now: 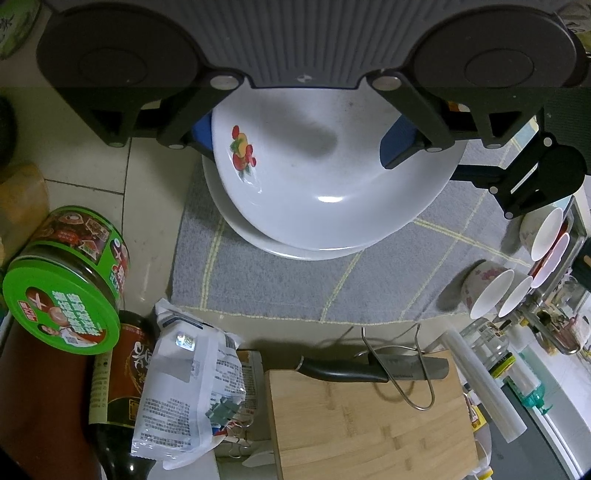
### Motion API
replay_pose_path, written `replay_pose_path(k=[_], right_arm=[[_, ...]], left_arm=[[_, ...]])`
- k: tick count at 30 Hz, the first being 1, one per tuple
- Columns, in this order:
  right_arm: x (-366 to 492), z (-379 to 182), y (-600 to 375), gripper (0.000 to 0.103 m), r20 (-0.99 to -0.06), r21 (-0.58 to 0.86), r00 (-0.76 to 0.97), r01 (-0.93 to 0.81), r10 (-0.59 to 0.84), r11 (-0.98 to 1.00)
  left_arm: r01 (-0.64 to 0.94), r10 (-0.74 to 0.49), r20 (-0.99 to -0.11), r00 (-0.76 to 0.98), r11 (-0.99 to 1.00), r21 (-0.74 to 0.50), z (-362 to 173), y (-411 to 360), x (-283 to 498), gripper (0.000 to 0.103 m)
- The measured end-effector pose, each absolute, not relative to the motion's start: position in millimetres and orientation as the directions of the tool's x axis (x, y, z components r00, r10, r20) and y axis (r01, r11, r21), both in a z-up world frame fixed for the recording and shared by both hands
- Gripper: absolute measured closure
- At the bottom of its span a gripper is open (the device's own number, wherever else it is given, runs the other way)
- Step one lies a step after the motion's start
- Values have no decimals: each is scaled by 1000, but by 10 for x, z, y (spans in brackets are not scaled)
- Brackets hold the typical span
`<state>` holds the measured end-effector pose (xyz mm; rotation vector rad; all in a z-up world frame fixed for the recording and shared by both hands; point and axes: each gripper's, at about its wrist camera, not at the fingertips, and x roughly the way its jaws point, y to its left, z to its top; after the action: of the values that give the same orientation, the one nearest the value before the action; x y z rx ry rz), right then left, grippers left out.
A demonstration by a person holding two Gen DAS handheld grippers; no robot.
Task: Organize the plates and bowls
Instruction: 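Lower the plate onto the stack and open the right gripper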
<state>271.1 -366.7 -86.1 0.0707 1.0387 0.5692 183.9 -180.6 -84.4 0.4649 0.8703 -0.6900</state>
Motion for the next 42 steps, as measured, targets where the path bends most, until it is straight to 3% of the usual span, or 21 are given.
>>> replay_pose_path(k=[18,42], right_arm=[[2619,-805,-3688,3,-800,317,377,-397,468,862],[2548,-723,-3683,0,-807,294,390,-387,444,874]], left_arm=[[741,-363,-789,496,651,166,-803,-1887,1774,1],[728,-379,-778,501,671,142,-793,-1868,1742,1]])
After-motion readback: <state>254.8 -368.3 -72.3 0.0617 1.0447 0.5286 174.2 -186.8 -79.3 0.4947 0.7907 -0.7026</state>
